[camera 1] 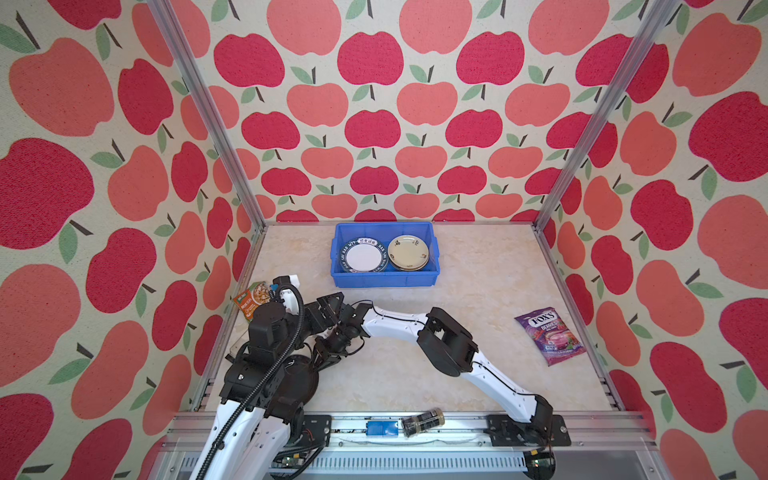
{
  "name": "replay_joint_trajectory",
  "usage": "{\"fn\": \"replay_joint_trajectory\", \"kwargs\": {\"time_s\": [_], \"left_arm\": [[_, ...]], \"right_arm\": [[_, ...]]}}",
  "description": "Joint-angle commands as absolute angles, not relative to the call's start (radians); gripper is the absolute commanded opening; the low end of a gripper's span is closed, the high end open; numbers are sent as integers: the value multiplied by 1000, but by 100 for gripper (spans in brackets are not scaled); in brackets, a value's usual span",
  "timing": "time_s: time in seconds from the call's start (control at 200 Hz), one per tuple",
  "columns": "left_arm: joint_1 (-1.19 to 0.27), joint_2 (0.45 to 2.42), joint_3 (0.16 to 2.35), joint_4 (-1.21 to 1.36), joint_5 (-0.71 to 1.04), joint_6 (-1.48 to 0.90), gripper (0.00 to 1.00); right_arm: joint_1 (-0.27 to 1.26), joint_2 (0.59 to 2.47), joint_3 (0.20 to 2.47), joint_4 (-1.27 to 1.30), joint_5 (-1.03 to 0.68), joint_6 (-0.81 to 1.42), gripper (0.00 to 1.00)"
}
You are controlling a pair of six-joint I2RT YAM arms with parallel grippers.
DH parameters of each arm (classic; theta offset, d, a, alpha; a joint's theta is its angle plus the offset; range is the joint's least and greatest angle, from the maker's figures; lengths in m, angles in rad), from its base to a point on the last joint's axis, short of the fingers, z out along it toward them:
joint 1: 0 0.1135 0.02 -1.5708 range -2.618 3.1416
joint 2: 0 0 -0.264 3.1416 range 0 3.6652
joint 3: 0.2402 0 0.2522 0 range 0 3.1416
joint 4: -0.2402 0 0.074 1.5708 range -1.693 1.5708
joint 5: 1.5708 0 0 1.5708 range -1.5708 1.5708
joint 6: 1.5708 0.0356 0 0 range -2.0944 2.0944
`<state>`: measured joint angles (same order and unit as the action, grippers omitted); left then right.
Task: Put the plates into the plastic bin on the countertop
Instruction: 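Grasp the black plate rim with the right gripper and lift it toward the bin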
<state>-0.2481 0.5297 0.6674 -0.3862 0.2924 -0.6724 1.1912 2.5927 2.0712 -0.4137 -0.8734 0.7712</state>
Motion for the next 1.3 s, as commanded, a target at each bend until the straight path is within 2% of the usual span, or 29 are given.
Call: {"fn": "replay_joint_trajectory", "kwargs": {"time_s": [0.0, 0.055, 0.14, 0.385, 0.57, 0.72, 0.936, 1.091, 1.296], "left_arm": [[-240, 513, 652, -398, 274, -671, 99], [-237, 515, 652, -402, 275, -669, 99], [-233, 522, 655, -404, 278, -664, 99], [-226, 609, 716, -388, 290, -633, 99], [-220, 739, 822, -355, 322, -605, 99], [-216, 845, 926, -339, 330, -554, 99], [-211, 1057, 1069, -280, 405, -523, 100], [-209, 1184, 1151, -234, 463, -516, 96], [-204, 1342, 1242, -208, 519, -487, 84]], "right_arm": [[1197, 2625, 2091, -469, -884, 750, 12], [1197, 2620, 2085, -467, -878, 748, 9], [1197, 2607, 2075, -468, -868, 742, 0], [1170, 2481, 2005, -569, -744, 623, 0], [1127, 2287, 1889, -758, -607, 468, 0], [1065, 2094, 1719, -809, -555, 449, 0], [969, 1919, 1715, -975, -471, 405, 0], [843, 1862, 1686, -1013, -448, 384, 0], [653, 1840, 1705, -971, -471, 385, 0]]}}
